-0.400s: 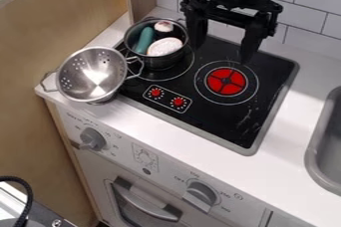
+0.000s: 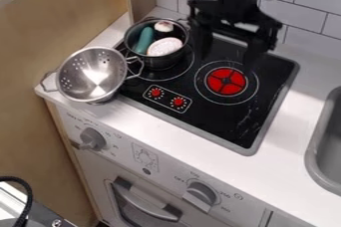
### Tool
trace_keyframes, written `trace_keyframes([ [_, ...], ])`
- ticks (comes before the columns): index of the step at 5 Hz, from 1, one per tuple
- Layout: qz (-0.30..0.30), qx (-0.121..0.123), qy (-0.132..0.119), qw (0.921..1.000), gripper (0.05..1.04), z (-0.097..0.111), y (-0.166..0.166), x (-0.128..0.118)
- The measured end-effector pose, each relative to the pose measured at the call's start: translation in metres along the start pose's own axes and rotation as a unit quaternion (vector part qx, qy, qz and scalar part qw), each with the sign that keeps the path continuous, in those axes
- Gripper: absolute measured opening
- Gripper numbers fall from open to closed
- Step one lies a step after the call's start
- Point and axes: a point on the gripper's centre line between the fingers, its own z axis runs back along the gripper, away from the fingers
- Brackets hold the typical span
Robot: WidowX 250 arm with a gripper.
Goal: Moving the pot to the right side.
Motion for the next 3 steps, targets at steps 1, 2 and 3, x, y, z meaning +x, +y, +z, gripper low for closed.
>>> trace_keyframes([
  [1,-0.024,0.003,-0.051,0.9984,0.999,-0.013,0.007,0.02],
  [2,-0.067,0.004,-0.061,0.9959,0.999,-0.016,0.013,0.025],
  [3,-0.112,0.017,-0.061,0.9917,0.999,-0.027,0.021,0.017],
])
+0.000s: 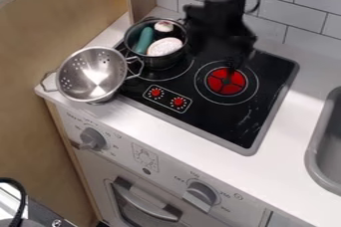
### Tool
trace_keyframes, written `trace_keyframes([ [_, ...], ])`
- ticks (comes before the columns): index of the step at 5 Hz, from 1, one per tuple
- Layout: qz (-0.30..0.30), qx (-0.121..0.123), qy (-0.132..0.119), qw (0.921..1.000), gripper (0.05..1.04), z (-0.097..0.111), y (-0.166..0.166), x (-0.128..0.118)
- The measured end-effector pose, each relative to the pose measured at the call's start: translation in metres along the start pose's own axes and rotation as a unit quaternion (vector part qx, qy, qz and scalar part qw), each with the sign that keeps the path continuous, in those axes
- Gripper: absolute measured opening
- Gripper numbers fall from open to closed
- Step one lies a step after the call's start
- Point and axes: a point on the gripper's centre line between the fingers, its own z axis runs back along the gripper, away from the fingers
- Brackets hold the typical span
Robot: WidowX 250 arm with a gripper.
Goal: Moving the pot to the right side.
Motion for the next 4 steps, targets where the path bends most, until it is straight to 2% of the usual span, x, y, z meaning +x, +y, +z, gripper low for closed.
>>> trace_keyframes([
  [1,-0.039,0.005,-0.013,0.9992,0.999,0.004,0.009,-0.002],
  [2,-0.078,0.011,-0.018,0.9967,0.999,-0.002,0.022,-0.008],
  [3,-0.107,0.014,-0.04,0.9933,0.999,-0.003,0.039,-0.005],
  [4,-0.12,0.024,-0.049,0.9913,0.999,-0.003,0.051,-0.004],
])
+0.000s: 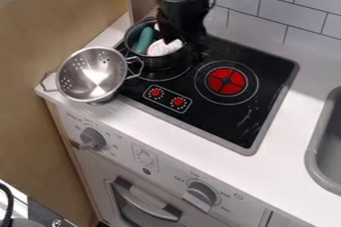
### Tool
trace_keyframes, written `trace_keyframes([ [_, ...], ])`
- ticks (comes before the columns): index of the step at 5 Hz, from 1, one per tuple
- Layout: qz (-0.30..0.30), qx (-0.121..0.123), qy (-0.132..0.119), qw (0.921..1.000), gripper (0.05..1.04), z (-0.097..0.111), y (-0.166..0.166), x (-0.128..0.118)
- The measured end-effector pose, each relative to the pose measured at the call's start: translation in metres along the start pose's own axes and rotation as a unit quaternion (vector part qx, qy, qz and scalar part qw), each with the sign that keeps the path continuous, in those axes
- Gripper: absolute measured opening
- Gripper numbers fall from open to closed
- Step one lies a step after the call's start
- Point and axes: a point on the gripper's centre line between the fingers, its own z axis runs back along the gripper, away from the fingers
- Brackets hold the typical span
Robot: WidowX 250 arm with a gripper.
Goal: Moving the pot to the right side.
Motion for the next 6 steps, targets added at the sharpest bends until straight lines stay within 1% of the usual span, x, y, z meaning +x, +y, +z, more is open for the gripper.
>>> trace_keyframes([
  [1,-0.022,0.006,0.007,0.9997,0.999,-0.006,0.008,-0.006],
  [2,-0.03,0.014,0.008,0.9994,0.999,-0.012,0.015,-0.009],
  [3,-0.022,0.015,0.008,0.9996,0.999,-0.022,0.014,-0.009],
  [5,-0.005,0.021,0.006,0.9998,1.0,-0.025,0.007,-0.005],
  [6,0.001,0.022,0.015,0.9996,0.999,-0.025,0.002,-0.006],
])
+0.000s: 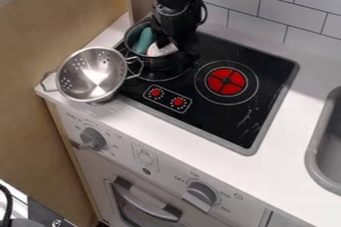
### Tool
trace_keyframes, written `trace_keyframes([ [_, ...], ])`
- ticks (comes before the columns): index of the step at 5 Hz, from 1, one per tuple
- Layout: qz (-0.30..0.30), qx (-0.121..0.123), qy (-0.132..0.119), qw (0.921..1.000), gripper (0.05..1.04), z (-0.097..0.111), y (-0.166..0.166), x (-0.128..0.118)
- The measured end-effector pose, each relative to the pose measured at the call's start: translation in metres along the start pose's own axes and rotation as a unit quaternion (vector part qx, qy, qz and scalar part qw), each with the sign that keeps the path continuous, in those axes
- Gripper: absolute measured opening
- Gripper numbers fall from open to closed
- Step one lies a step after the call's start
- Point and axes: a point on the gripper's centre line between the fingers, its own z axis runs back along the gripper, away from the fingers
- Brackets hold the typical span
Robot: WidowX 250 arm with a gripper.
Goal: Moving the pot to the right side.
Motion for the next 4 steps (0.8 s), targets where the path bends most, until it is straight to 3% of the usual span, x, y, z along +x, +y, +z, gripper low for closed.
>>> trace_keyframes([
  [2,0.021,-0.005,0.033,0.9992,0.999,0.006,-0.019,-0.007],
  [4,0.032,-0.003,0.039,0.9987,0.999,0.008,-0.032,-0.009],
])
